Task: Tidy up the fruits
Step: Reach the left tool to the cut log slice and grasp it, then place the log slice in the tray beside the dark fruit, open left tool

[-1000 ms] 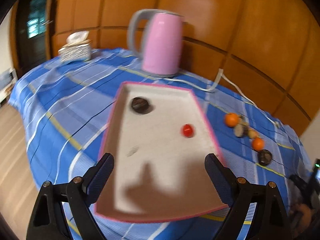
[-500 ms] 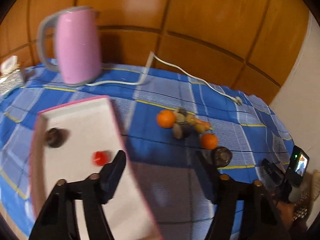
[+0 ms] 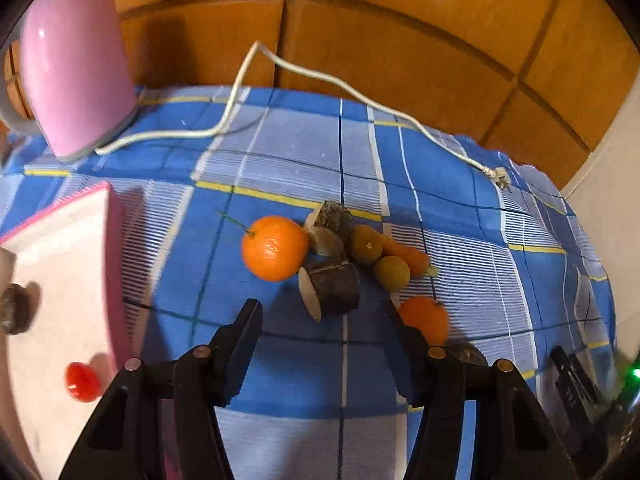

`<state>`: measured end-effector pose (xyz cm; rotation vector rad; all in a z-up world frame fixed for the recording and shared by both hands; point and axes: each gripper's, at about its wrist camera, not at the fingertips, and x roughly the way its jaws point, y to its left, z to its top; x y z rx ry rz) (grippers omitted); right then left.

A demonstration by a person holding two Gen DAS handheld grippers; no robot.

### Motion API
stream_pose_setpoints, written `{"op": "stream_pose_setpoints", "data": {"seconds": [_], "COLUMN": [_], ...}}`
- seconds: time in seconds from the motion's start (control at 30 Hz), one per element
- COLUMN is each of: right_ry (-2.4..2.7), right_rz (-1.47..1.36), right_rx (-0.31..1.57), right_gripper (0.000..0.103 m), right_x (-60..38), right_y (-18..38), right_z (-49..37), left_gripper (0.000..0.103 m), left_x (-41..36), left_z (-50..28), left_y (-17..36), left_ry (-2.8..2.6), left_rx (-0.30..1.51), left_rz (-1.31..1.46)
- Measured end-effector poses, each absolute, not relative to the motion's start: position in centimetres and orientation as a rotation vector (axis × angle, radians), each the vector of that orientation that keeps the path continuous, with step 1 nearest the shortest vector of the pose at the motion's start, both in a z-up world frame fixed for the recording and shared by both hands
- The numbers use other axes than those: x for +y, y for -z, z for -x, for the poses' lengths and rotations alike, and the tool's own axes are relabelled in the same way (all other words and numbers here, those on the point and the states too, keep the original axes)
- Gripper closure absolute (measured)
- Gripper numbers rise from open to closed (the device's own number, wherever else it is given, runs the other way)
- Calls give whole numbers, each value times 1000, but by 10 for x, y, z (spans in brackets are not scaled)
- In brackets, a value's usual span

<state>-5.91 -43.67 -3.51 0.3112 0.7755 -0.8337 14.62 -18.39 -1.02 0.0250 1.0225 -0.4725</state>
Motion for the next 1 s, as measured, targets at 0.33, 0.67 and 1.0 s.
{"op": "stream_pose_setpoints", "data": {"seconds": [0.33, 0.67, 1.0], "right_ry": [837, 835, 833], "right_rz": [-301, -303, -305], "right_rx": [776, 776, 775], "right_gripper": [60, 60, 60], "right_x": [-437, -437, -437], "right_y": [36, 36, 35], "right_z": [59, 60, 61], "left_gripper": [72, 72, 72], "left_x": [-186, -117, -8], "left_z": [-139, -90, -55], "left_y": [15, -20, -19], "left_ry": [532, 537, 357], "left_rx": [994, 924, 892], "left_rz": [6, 115, 211]}}
